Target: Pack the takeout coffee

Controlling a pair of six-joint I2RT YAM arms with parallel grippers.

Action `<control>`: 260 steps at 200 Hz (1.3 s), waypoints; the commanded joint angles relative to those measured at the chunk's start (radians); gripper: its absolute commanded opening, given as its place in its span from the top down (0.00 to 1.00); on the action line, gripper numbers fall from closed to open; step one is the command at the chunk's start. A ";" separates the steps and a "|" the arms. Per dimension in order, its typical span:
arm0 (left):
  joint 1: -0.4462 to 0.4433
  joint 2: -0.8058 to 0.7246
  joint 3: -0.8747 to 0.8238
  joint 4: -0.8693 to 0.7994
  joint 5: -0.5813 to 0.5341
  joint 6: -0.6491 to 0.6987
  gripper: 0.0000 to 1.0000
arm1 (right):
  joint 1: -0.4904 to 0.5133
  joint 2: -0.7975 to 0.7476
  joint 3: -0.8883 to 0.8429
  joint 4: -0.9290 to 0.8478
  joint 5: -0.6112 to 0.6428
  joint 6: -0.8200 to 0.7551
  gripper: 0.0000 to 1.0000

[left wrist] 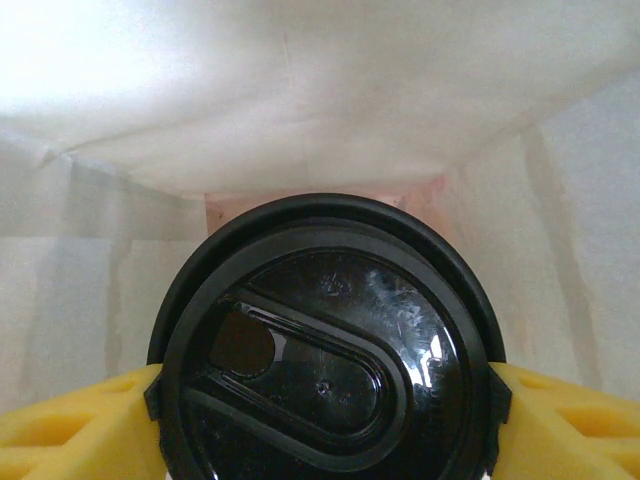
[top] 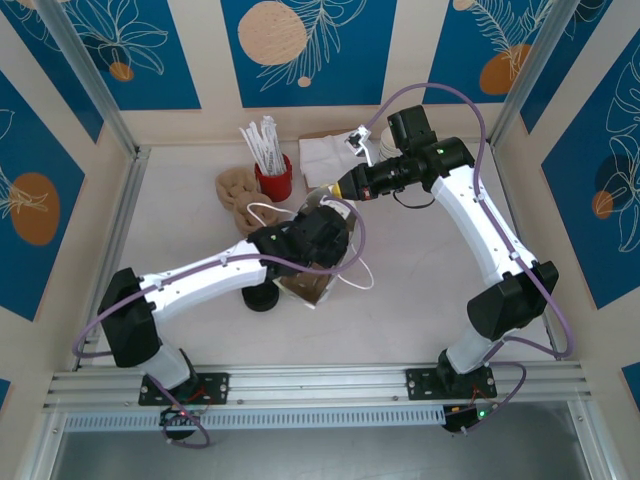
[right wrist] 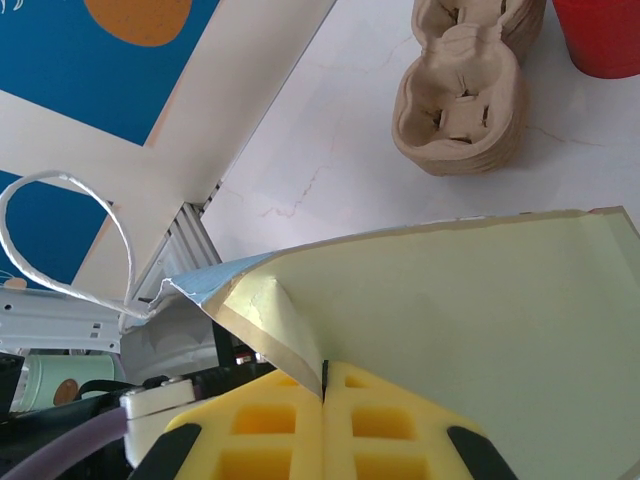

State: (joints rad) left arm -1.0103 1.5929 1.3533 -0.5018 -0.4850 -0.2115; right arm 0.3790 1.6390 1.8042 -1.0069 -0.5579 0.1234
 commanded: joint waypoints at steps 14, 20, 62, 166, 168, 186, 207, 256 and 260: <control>0.002 0.019 0.032 -0.036 -0.019 -0.032 0.26 | -0.005 0.010 0.013 -0.017 -0.045 0.012 0.99; 0.005 0.021 0.032 -0.037 -0.015 -0.036 0.26 | -0.005 0.010 0.012 -0.016 -0.045 0.013 0.99; 0.024 0.040 0.036 -0.045 0.003 -0.054 0.26 | -0.004 0.008 0.004 -0.018 -0.048 0.014 0.98; 0.065 0.099 0.104 -0.093 0.021 -0.098 0.26 | -0.020 0.010 0.010 -0.012 -0.049 0.047 0.76; 0.067 0.099 0.103 -0.093 0.022 -0.098 0.26 | -0.021 0.010 0.012 -0.012 -0.049 0.048 0.75; 0.071 0.108 0.107 -0.095 0.035 -0.103 0.25 | -0.037 0.009 0.020 -0.016 -0.045 0.060 0.68; 0.077 0.121 0.119 -0.102 0.048 -0.107 0.25 | -0.061 0.004 0.033 -0.020 -0.045 0.077 0.61; 0.111 0.167 0.161 -0.141 0.076 -0.135 0.25 | -0.130 -0.012 0.080 -0.025 -0.041 0.124 0.57; 0.114 0.173 0.167 -0.145 0.079 -0.136 0.25 | -0.134 -0.016 0.080 -0.022 -0.042 0.127 0.56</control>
State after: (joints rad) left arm -0.9234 1.7317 1.4689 -0.6060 -0.4305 -0.3161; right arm 0.2703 1.6402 1.8454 -1.0138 -0.5694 0.2150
